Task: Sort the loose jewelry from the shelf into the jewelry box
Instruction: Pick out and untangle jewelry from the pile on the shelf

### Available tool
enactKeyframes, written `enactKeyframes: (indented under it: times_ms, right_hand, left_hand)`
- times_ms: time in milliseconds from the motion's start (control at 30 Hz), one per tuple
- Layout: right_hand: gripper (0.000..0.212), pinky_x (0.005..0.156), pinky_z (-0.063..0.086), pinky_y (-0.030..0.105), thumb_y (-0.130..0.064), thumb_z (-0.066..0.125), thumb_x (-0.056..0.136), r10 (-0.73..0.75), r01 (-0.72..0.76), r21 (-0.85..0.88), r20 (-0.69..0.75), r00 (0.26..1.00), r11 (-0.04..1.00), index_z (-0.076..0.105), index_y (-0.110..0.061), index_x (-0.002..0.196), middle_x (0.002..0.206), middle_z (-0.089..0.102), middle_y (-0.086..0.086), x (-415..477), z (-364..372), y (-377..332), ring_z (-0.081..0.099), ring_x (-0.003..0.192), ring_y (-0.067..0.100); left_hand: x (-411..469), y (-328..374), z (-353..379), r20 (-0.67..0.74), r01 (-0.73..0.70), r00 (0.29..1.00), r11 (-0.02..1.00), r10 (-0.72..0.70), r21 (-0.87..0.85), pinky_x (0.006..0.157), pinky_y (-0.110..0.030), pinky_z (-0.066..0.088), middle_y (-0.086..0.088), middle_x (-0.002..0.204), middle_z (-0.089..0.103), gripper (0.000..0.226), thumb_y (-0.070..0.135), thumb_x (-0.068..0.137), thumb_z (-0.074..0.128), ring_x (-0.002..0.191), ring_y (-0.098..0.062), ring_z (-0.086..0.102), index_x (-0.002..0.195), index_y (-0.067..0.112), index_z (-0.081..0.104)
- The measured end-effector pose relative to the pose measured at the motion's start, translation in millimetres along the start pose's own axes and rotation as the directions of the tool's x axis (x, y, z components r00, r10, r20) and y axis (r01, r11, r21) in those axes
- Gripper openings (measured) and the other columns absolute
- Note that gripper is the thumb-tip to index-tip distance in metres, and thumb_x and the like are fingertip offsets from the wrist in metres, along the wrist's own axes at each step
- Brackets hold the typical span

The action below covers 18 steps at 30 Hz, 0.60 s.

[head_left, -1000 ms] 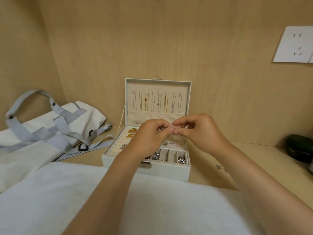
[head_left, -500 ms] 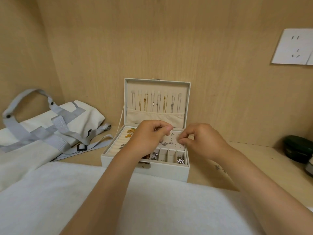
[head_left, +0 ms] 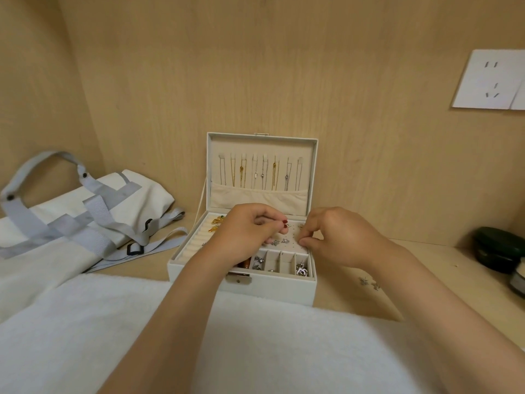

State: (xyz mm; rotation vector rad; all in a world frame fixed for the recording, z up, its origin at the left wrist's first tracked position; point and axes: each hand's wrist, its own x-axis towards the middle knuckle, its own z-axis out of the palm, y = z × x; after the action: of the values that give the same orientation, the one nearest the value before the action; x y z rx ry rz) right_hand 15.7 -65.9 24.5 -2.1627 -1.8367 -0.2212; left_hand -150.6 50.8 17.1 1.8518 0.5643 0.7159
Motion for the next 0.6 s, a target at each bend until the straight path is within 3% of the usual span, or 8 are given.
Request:
enactKeyframes:
  times_ms: [133,200,300,367,433,600]
  right_hand:
    - [0.005,0.082,0.054,0.035,-0.03,0.073,0.085,0.088,-0.085,0.101,-0.026,0.996,0.991,0.076,-0.032,0.088,0.093,0.068,-0.018,3.2,4.5,1.3,0.063,0.091,0.004]
    - [0.007,0.078,0.051,0.026,-0.028,0.075,0.085,0.144,-0.122,0.257,-0.069,0.987,0.959,0.076,-0.031,0.091,0.088,0.068,-0.018,5.9,5.2,1.1,0.061,0.081,-0.004]
    - [0.006,0.061,0.04,0.01,-0.018,0.074,0.088,0.255,-0.087,0.663,-0.16,0.954,0.743,0.077,-0.022,0.093,0.079,0.069,-0.012,11.1,-2.1,-14.4,0.056,0.056,-0.008]
    - [0.007,0.049,0.04,0.013,-0.017,0.074,0.089,0.34,-0.075,0.843,-0.132,0.931,0.533,0.077,-0.014,0.094,0.079,0.074,-0.001,13.2,-8.9,-28.0,0.051,0.045,-0.001]
    - [0.011,0.042,0.036,0.016,-0.018,0.075,0.088,0.369,-0.088,0.91,-0.074,0.926,0.405,0.078,-0.01,0.094,0.08,0.075,0.004,13.4,-12.8,-37.0,0.045,0.043,0.007]
    - [0.012,0.039,0.034,0.015,-0.021,0.08,0.082,0.436,-0.145,0.947,0.005,0.9,0.288,0.079,-0.011,0.09,0.078,0.075,0.001,12.9,-9.8,-40.6,0.042,0.043,0.01]
  left_hand:
    - [-0.5,1.1,-2.8,-0.045,-0.022,0.999,0.999,0.023,0.025,0.065,-0.019,0.053,0.001,0.081,0.075,0.01,0.013,0.088,0.073,0.062,-0.006,0.063,0.091,0.023,0.076]
    - [-1.1,4.0,-6.0,-0.073,-0.026,0.997,1.0,0.027,0.008,0.063,-0.017,0.051,0.001,0.081,0.075,0.009,0.014,0.087,0.074,0.063,-0.008,0.064,0.091,0.023,0.076]
    - [-0.8,10.8,-11.5,-0.134,-0.039,0.99,0.998,0.033,-0.043,0.063,-0.016,0.054,0.002,0.085,0.076,0.01,0.016,0.086,0.075,0.067,-0.008,0.067,0.09,0.025,0.076]
    - [-0.9,14.8,-13.0,-0.155,-0.081,0.985,0.996,0.073,-0.044,0.064,-0.016,0.053,0.005,0.086,0.076,0.011,0.018,0.085,0.076,0.069,-0.006,0.067,0.091,0.027,0.077]
    - [-0.9,17.1,-11.4,-0.161,-0.139,0.978,0.99,0.134,-0.024,0.066,-0.017,0.054,0.007,0.083,0.076,0.01,0.019,0.084,0.077,0.069,-0.004,0.065,0.091,0.026,0.078]
    - [1.3,15.1,-6.2,-0.2,-0.179,0.963,0.983,0.181,0.026,0.07,-0.023,0.055,0.008,0.076,0.074,0.009,0.019,0.082,0.08,0.069,-0.01,0.061,0.087,0.027,0.079]
